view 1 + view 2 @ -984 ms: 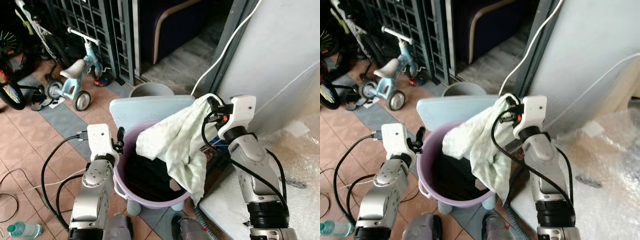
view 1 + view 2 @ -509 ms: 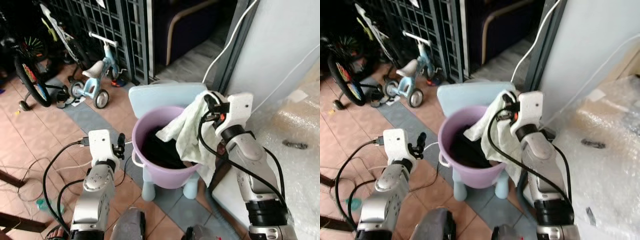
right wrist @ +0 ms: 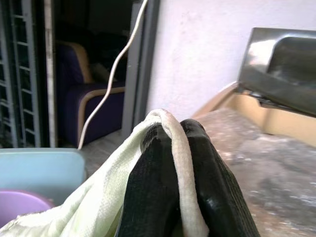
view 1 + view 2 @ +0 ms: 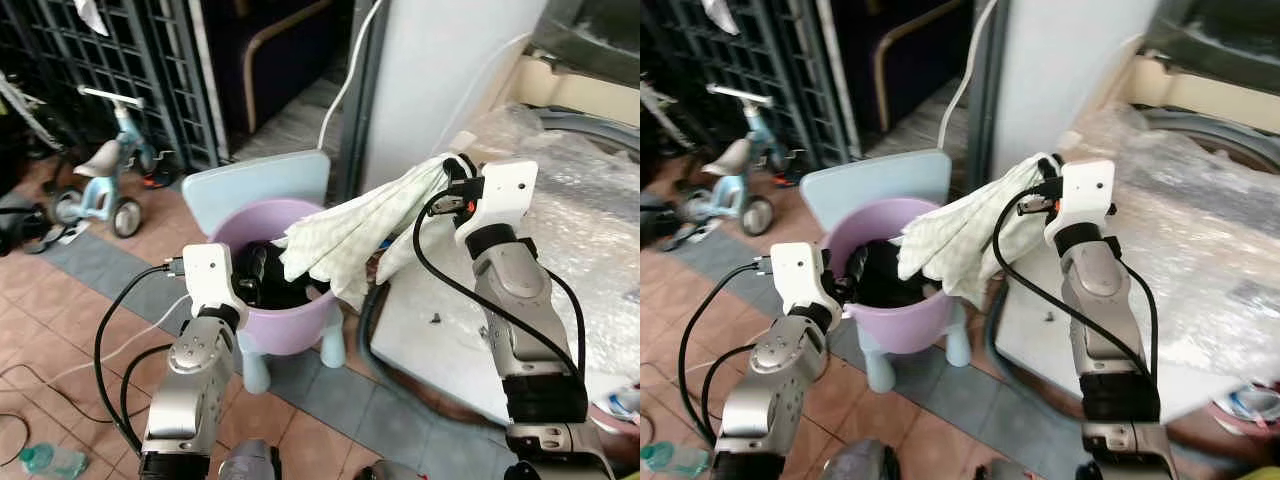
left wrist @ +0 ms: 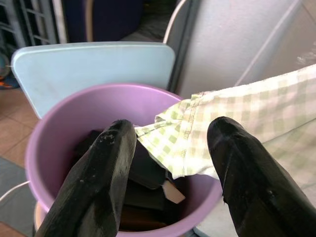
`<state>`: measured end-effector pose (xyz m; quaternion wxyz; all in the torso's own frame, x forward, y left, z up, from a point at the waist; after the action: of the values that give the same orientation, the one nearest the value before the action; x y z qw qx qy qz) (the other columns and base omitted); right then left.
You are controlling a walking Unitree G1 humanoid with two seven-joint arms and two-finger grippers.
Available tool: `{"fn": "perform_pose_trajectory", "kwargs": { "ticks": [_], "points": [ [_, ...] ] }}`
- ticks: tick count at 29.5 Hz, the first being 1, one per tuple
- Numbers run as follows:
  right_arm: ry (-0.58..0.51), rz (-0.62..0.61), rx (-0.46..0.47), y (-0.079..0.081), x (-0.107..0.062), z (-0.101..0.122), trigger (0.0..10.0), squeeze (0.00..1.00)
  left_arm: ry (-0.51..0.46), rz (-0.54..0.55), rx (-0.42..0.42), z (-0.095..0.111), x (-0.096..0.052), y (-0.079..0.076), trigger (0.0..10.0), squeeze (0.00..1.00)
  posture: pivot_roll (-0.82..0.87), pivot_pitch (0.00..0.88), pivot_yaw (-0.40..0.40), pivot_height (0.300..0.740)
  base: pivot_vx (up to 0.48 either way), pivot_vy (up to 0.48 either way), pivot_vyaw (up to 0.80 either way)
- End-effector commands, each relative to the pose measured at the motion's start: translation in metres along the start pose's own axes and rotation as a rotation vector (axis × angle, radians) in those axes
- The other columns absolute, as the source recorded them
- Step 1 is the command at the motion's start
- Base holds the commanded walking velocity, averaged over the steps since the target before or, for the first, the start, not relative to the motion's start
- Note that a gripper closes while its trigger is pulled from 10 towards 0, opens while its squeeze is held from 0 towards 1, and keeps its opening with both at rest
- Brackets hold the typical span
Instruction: Clothes washing
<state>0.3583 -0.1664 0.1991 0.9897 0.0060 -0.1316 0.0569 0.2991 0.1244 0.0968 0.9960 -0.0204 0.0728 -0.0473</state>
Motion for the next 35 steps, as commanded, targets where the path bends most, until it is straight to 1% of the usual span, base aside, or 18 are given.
{"fn": "perform_pose_trajectory", "kwargs": {
  "ticks": [1,4,5,8,9,10,11,13,16,18,20,22,24,25,28,30,33,35],
  "points": [
    [-0.063,-0.009,-0.039,-0.006,0.009,0.017,10.0,0.0,-0.007,-0.018,-0.003,0.002,0.001,-0.005,10.0,0.0,0.01,0.079,0.023,0.74,0.0,-0.45,-0.8],
    [-0.085,-0.005,-0.068,-0.009,0.014,0.024,10.0,0.0,-0.01,-0.016,-0.004,0.004,0.003,-0.004,10.0,0.0,0.01,0.075,0.022,0.74,0.0,-0.447,-0.8],
    [-0.114,0.004,-0.1,-0.013,0.02,0.033,10.0,0.0,-0.021,-0.014,-0.005,0.007,0.005,-0.003,10.0,0.0,0.02,0.074,0.02,0.74,0.0,-0.446,-0.8],
    [-0.157,0.008,-0.147,-0.023,0.033,0.05,10.0,0.0,-0.027,-0.009,-0.007,0.009,0.007,-0.003,10.0,0.0,0.02,0.069,0.017,0.74,0.0,-0.354,-0.8],
    [-0.184,0.009,-0.18,-0.028,0.041,0.062,10.0,0.0,-0.026,-0.003,-0.007,0.008,0.007,-0.002,10.0,0.0,0.02,0.068,0.017,0.74,0.0,0.0,-0.8],
    [-0.194,0.008,-0.19,-0.03,0.044,0.066,10.0,0.0,-0.024,-0.001,-0.008,0.008,0.008,-0.002,10.0,0.0,0.02,0.067,0.016,0.74,0.0,0.0,-0.8],
    [-0.217,0.012,-0.207,-0.033,0.049,0.077,10.0,0.0,-0.021,0.004,-0.021,0.007,0.007,-0.002,10.0,0.0,0.02,0.065,0.015,0.74,0.0,0.0,-0.8],
    [-0.242,0.026,-0.235,-0.034,0.055,0.088,10.0,0.0,-0.03,-0.002,-0.022,0.007,0.006,-0.003,10.0,0.0,0.02,0.065,0.015,0.74,0.0,0.0,-0.8],
    [-0.259,0.053,-0.245,-0.032,0.058,0.094,10.0,0.0,-0.046,-0.008,-0.034,0.009,0.006,-0.005,10.0,0.0,0.02,0.062,0.009,0.74,0.0,0.0,-0.8],
    [-0.259,0.076,-0.243,-0.03,0.06,0.094,10.0,0.0,-0.068,-0.012,-0.032,0.013,0.006,-0.005,10.0,0.0,0.01,0.062,0.006,0.74,0.0,0.0,-0.78],
    [-0.253,0.11,-0.231,-0.024,0.057,0.088,10.0,0.0,-0.07,0.0,-0.039,0.013,0.006,-0.003,10.0,0.0,0.01,0.064,0.005,0.74,0.0,0.0,0.0],
    [-0.252,0.117,-0.23,-0.023,0.056,0.086,10.0,0.0,-0.068,0.006,-0.042,0.013,0.006,-0.002,10.0,0.0,0.01,0.066,0.004,0.74,0.0,0.0,0.0],
    [-0.23,0.127,-0.168,-0.02,0.054,0.08,10.0,0.0,-0.067,0.01,-0.035,0.013,0.006,-0.001,10.0,0.0,0.01,0.068,0.004,0.74,0.0,0.0,0.0],
    [-0.208,0.136,-0.131,-0.016,0.048,0.072,10.0,0.0,-0.068,0.027,-0.029,0.012,0.005,0.002,10.0,0.0,0.01,0.073,0.004,0.74,0.0,0.0,0.0],
    [-0.177,0.155,-0.101,-0.009,0.036,0.058,10.0,0.0,-0.082,0.074,-0.007,0.013,0.004,0.009,10.0,0.0,0.0,0.078,0.005,0.74,0.0,0.0,0.0],
    [-0.154,0.169,-0.086,-0.005,0.025,0.048,10.0,0.0,-0.082,0.103,-0.005,0.012,0.003,0.014,10.0,0.0,0.0,0.083,0.006,0.74,0.356,0.0,0.0],
    [-0.131,0.19,-0.096,0.002,0.009,0.037,10.0,0.0,-0.092,0.099,0.006,0.013,0.003,0.017,10.0,0.0,0.01,0.094,0.011,0.74,0.447,0.0,0.0],
    [-0.137,0.188,-0.095,0.002,0.008,0.038,10.0,0.0,-0.106,0.095,0.005,0.02,0.005,0.016,10.0,0.0,0.01,0.102,0.014,0.74,0.448,0.0,0.31]
  ]
}}
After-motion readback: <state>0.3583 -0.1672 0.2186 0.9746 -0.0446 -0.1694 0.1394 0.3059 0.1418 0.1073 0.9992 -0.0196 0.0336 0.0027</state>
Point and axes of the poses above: a point about 5 cm out from each wrist's last joint towards the gripper, its own x axis pointing out of the wrist towards the gripper, its own z axis along the axis of the wrist's last joint, y = z × x, the point moved 3 cm from there along x, pointing out of the wrist towards the gripper, and after that the axes turned 7 degrees about x, right-handed, at the moved point
